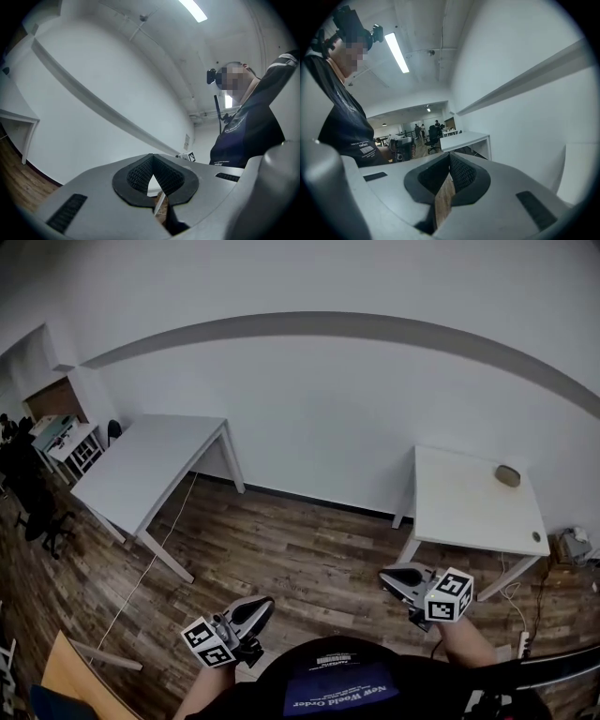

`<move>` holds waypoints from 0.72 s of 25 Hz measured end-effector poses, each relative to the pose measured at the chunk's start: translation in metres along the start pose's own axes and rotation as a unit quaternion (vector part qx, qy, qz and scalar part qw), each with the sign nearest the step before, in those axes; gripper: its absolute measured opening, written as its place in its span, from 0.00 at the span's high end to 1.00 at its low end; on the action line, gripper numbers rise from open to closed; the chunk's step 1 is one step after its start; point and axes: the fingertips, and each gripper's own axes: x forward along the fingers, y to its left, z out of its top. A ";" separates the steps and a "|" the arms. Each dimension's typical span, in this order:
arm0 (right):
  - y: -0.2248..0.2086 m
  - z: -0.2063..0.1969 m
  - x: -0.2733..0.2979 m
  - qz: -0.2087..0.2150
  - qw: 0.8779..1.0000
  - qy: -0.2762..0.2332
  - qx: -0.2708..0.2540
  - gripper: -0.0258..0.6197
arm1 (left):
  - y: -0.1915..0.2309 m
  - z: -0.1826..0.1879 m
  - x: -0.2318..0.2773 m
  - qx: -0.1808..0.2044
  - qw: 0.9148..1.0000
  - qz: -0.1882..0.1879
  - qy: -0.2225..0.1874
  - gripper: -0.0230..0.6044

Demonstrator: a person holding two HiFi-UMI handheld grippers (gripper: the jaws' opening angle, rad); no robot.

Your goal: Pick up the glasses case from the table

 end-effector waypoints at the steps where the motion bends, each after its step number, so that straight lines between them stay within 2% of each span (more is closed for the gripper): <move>1: -0.008 0.003 0.015 0.006 1.000 0.001 -0.002 0.96 | 0.014 -0.001 0.000 -0.004 1.000 0.006 0.001 0.96; 5: -0.045 0.011 0.073 0.045 0.999 0.004 0.000 0.96 | 0.065 0.004 0.009 -0.013 0.999 0.035 0.007 0.96; 8: -0.078 0.015 0.107 0.076 0.997 0.004 -0.003 0.96 | 0.095 0.015 0.021 0.008 0.998 0.055 0.006 0.96; 10: -0.115 0.021 0.133 0.095 0.995 0.003 -0.009 0.96 | 0.126 0.023 0.035 0.022 0.997 0.078 0.002 0.96; 13: -0.182 0.045 0.167 0.120 0.993 0.001 -0.014 0.96 | 0.179 0.033 0.069 0.017 0.993 0.117 -0.007 0.96; 16: -0.241 0.071 0.184 0.143 0.989 -0.005 -0.033 0.96 | 0.216 0.037 0.111 0.026 0.990 0.137 0.003 0.96; 18: -0.281 0.083 0.195 0.148 0.988 -0.008 -0.037 0.96 | 0.243 0.045 0.142 0.022 0.989 0.145 -0.006 0.96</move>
